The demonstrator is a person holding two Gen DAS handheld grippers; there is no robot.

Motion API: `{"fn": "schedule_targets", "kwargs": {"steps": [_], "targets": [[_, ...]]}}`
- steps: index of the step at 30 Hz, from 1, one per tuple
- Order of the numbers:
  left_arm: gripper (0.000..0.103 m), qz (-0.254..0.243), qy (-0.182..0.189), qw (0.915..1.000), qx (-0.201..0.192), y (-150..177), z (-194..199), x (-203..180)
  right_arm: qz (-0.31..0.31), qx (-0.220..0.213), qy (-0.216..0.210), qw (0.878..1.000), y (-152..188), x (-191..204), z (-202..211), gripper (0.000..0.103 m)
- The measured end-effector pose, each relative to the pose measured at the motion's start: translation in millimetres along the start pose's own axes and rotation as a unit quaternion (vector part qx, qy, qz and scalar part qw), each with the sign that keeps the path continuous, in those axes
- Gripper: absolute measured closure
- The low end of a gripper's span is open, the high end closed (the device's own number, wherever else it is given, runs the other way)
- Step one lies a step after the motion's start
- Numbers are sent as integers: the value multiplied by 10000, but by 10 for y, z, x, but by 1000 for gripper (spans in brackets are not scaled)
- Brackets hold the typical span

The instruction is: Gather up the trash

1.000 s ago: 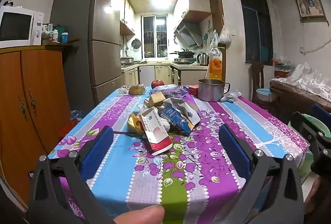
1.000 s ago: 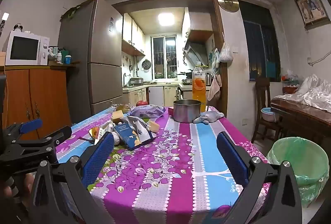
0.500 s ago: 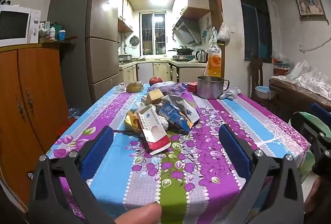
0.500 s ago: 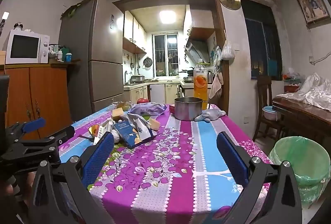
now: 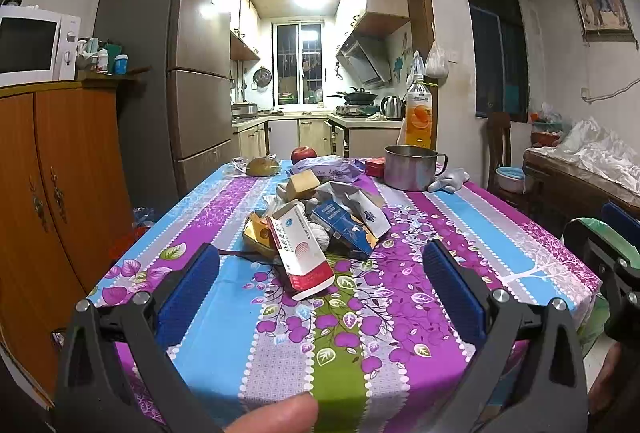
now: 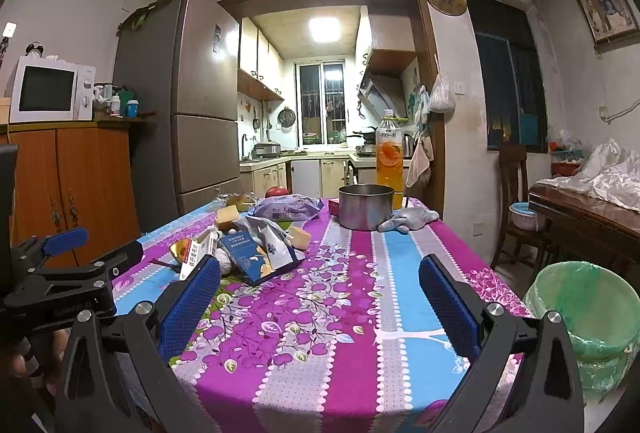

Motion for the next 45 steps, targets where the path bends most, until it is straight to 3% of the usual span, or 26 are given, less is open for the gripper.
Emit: {"fn": "schedule_targets", "kwargs": {"steps": [45], "targets": [[5,-7,28,9999,148,38,-99,-40,-94,141,2,9999,107,-16,-125,4]]}}
Point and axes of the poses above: each gripper's, at about its wrist camera, not at the fingertips, and z roughly against the way its jaws point, x to its left, y to its underside, the point moved 8 cm from there along -z, roughly the way its jaws point, and after that the axes turned 1 degree about x, right-handed, at the moved point
